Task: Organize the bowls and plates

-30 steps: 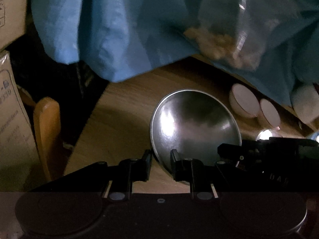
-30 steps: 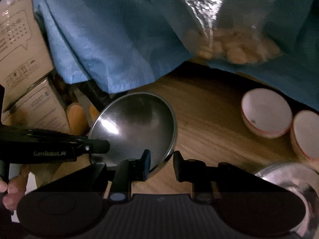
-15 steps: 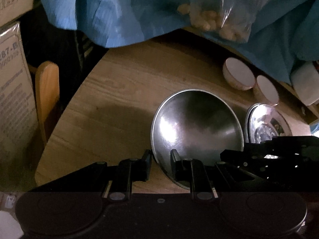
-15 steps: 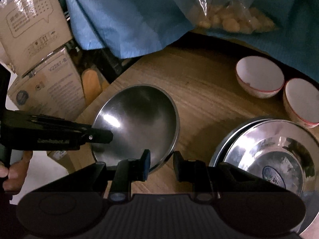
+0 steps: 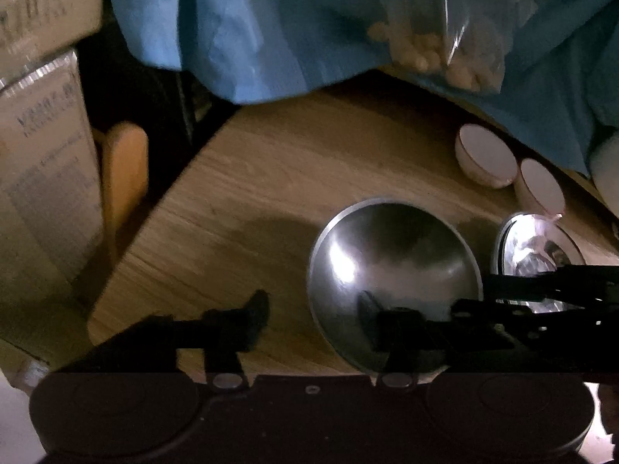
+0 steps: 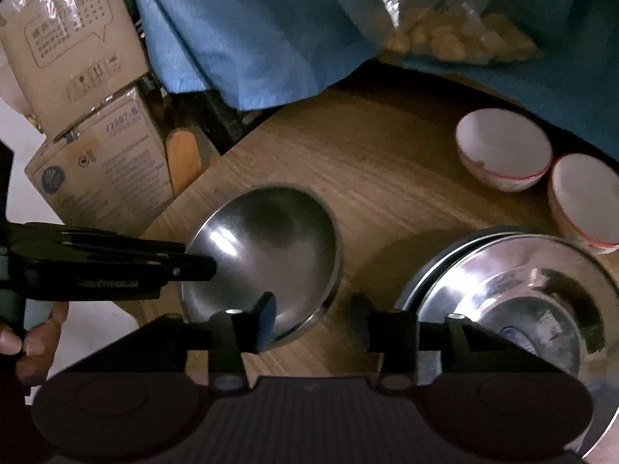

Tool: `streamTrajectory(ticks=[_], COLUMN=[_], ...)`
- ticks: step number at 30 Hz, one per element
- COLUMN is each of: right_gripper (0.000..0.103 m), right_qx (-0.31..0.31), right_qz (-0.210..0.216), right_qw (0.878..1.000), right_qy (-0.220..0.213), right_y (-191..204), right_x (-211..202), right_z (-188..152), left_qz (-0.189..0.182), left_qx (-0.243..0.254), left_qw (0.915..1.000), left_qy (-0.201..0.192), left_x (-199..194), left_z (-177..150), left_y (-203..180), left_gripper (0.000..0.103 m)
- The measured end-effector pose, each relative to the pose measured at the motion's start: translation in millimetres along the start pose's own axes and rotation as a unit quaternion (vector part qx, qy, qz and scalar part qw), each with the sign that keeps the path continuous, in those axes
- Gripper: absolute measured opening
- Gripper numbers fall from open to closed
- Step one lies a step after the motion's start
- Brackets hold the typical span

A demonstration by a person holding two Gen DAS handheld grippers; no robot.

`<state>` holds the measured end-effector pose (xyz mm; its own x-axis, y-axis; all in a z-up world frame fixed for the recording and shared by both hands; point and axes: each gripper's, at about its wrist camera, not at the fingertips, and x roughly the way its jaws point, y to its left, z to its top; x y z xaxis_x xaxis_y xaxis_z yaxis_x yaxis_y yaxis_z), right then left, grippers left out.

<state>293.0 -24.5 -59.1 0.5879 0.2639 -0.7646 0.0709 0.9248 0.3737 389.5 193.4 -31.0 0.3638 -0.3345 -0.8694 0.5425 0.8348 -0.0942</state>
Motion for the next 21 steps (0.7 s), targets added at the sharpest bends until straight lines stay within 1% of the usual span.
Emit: streamTrajectory(ticks=[2, 3, 4, 5, 6, 8, 9, 11, 12, 13, 15, 17, 19, 21], right_gripper=[0.06, 0.062, 0.067, 0.073, 0.076, 0.087, 0.089, 0.099, 0.102, 0.103, 0.103, 0.103, 0.103, 0.103], right_qx=[0.005, 0.007, 0.009, 0.012, 0.015, 0.02, 0.023, 0.03, 0.034, 0.039, 0.047, 0.053, 0.053, 0.054], right_qz=[-0.002, -0.004, -0.006, -0.008, -0.011, -0.019, -0.025, -0.035, -0.041, -0.048, -0.058, -0.068, -0.074, -0.078], right_qw=[1.0, 1.0, 1.0, 0.999, 0.999, 0.998, 0.997, 0.996, 0.995, 0.994, 0.992, 0.989, 0.987, 0.985], right_qy=[-0.012, -0.018, -0.025, -0.032, -0.04, -0.055, -0.062, -0.076, -0.082, -0.089, -0.101, -0.117, -0.135, -0.147], right_y=[-4, -6, -8, -11, -14, -20, -24, -32, -37, -42, -51, -62, -72, -80], right_x=[-7, -11, -15, -20, -25, -35, -41, -52, -57, -62, -71, -80, -88, -94], right_z=[0, 0, -1, -2, -3, -5, -7, -11, -13, -16, -21, -27, -34, -39], left_qz=[0.012, 0.016, 0.018, 0.019, 0.02, 0.018, 0.015, 0.006, 0.0, -0.007, -0.035, -0.062, -0.081, -0.094], left_qx=[0.006, 0.008, 0.01, 0.011, 0.012, 0.017, 0.018, 0.017, 0.014, 0.012, 0.007, -0.003, -0.01, -0.016], left_qw=[0.9998, 0.9996, 0.9994, 0.9992, 0.9989, 0.9985, 0.9984, 0.9985, 0.9986, 0.9986, 0.998, 0.996, 0.9937, 0.9922], left_qy=[-0.015, -0.021, -0.028, -0.034, -0.04, -0.048, -0.051, -0.052, -0.051, -0.05, -0.053, -0.064, -0.077, -0.081], left_x=[-5, -7, -9, -11, -12, -13, -13, -11, -9, -7, -4, -4, -3, -3], left_z=[4, 6, 9, 11, 14, 19, 21, 24, 25, 26, 27, 27, 28, 30], left_y=[-1, -3, -4, -7, -10, -19, -23, -34, -39, -44, -57, -73, -87, -98], left_gripper=[0.076, 0.08, 0.087, 0.093, 0.095, 0.102, 0.102, 0.102, 0.102, 0.102, 0.102, 0.102, 0.102, 0.102])
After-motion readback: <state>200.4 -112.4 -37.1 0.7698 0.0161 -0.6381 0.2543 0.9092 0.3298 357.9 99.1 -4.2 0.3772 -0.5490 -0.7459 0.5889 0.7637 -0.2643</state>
